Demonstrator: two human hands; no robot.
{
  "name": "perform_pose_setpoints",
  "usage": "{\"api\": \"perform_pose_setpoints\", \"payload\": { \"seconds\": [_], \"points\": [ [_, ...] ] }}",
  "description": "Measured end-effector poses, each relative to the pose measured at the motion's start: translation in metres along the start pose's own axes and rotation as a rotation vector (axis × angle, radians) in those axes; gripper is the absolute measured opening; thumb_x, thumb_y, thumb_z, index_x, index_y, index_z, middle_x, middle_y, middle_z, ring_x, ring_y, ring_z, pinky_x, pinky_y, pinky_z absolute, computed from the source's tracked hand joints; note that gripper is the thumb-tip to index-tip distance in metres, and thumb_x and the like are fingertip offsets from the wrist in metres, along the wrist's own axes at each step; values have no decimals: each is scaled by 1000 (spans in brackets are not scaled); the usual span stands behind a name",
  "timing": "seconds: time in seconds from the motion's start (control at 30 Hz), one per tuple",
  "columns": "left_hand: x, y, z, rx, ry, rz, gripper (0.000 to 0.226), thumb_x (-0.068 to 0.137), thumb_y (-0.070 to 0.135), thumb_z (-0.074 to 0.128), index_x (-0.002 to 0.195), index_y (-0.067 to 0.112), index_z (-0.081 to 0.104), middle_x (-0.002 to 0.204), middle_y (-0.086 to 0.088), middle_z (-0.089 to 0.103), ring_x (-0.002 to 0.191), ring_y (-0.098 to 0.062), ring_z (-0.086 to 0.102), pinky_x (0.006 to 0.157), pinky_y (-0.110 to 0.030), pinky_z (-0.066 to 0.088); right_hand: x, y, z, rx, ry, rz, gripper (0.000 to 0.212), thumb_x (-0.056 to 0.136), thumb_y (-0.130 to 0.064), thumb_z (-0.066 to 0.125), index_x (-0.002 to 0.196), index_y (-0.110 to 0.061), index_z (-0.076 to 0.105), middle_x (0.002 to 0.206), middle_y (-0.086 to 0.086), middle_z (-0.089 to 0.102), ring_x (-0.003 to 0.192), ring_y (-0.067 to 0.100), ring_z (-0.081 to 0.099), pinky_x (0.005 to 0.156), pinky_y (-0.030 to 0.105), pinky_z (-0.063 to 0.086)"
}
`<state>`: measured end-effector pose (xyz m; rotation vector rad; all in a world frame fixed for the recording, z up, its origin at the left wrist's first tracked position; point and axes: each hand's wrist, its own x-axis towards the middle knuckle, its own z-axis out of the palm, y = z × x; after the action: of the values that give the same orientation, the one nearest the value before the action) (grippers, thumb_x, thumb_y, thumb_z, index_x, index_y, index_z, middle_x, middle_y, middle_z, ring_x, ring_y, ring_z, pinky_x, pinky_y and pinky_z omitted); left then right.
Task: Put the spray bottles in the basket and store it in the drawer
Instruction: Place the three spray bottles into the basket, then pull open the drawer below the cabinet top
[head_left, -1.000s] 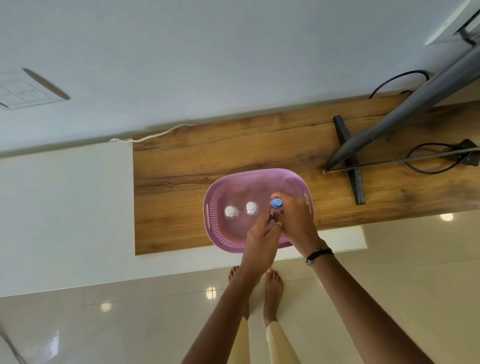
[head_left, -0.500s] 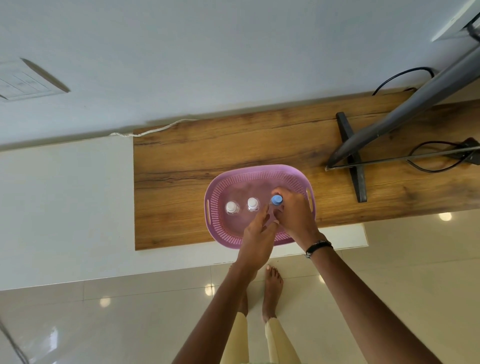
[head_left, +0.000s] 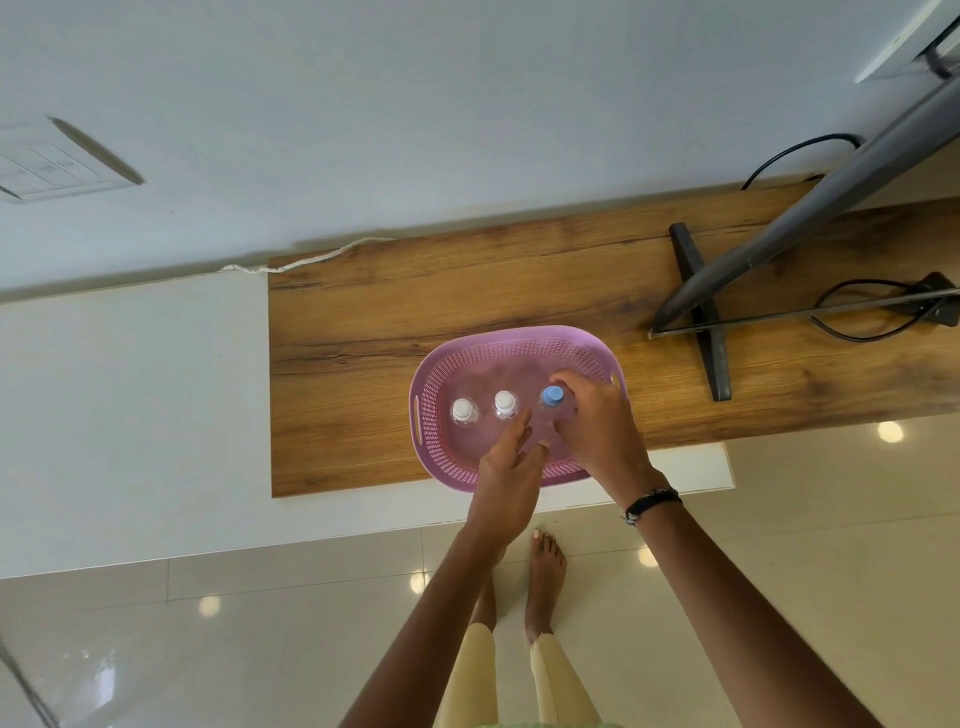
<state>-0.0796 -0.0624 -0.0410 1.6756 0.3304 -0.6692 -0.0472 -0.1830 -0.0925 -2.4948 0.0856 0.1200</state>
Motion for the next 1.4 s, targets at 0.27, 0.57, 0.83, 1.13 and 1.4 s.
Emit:
{"api": "perform_pose_setpoints", "payload": {
  "seconds": [0.27,0.57,0.83,1.13,1.4],
  "points": [
    [-29,3,-6,163,174,207,35,98,10,44,131,20,51,126,12,57,111,5,54,82,-1,43,-28,-16,-47,-24,74,-63,44,77,-11,76,118,-6,61,114,11,69,98,24,67,79,23,46],
    [-70,-22,0,240,247,310,27,97,8,46,121,15,58,119,8,64,111,-1,58,87,-13,50,-86,-12,-55,41,56,-61,33,81,-10,72,113,-9,65,106,6,73,92,21,70,78,23,48],
    [-91,-81,5,359,216,232,29,97,8,45,123,16,56,122,5,63,112,-5,57,93,-28,51,-129,11,-36,89,-40,25,32,87,-12,64,119,-11,62,117,3,69,106,17,65,90,35,55],
    [-91,-131,9,674,78,258,37,98,16,42,135,16,45,138,-2,53,126,-14,48,100,-19,36,-168,54,8,90,-95,128,34,87,-10,64,120,-12,60,119,4,67,108,17,63,93,34,54],
    [-77,-150,19,860,59,291,49,95,9,46,143,7,35,150,-8,38,142,-20,27,114,-29,25,-182,107,16,245,-19,421,32,86,-4,63,117,-3,58,119,13,65,109,25,62,88,30,50]
  ]
}}
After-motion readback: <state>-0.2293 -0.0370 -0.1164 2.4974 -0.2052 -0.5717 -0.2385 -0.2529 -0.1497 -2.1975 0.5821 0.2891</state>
